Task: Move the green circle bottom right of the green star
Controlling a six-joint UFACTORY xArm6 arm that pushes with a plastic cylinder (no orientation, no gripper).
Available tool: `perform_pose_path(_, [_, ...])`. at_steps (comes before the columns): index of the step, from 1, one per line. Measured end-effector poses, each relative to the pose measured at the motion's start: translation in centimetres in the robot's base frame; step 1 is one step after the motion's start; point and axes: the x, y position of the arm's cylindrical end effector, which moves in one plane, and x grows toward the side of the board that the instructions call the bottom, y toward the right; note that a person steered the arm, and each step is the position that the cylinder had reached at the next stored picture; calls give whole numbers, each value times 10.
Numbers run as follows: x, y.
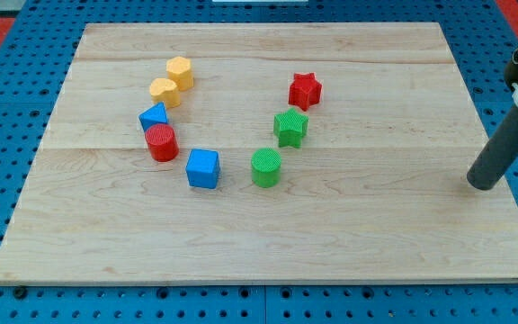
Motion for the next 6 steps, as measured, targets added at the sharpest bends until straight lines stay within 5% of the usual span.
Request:
perform_pose_path(2, [11,-5])
perform_pose_path(4, [65,-196])
perform_pose_path(6, [32,-241])
